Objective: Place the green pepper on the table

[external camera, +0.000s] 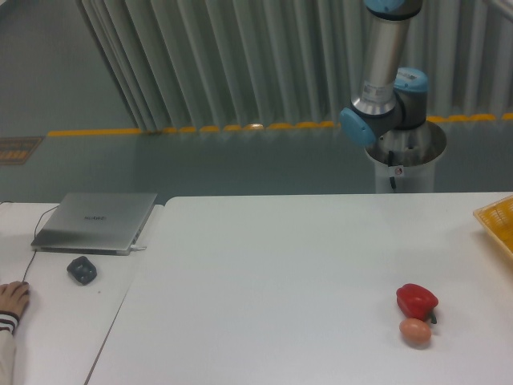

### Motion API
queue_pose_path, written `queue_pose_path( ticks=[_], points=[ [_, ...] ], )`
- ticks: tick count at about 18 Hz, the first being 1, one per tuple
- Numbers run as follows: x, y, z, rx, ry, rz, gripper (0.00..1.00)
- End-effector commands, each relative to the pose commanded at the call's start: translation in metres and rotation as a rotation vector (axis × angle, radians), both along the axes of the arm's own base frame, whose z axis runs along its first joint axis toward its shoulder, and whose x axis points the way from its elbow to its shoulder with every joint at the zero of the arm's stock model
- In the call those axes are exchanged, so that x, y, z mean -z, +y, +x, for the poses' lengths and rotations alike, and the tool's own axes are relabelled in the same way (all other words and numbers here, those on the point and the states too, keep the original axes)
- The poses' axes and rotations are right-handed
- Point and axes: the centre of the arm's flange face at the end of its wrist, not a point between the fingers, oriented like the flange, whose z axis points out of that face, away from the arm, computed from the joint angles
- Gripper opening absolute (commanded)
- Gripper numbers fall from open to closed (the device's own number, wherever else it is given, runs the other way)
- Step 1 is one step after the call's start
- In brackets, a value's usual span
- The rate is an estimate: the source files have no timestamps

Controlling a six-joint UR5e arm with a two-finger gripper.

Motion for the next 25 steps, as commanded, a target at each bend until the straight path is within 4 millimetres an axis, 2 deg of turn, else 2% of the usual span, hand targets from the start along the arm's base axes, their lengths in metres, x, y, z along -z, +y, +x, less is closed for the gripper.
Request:
queue_pose_path(
  ticks=[9, 15, 20, 22, 25],
  points=[
    [0.028, -0.007, -0.009, -0.015, -0.045, -0.011, 1.00],
    [0.037, -0.010, -0.008, -0.027, -0.059, -0.013, 1.00],
    [0.038, -0.010, -0.008, -0.034, -0.058, -0.008, 0.71],
    [0.036, -0.010, -0.008, -0.044, -0.054, -0.006, 0.69],
    [0.017, -0.005, -0.009, -0.040, -0.029, 0.002, 0.69]
  ],
)
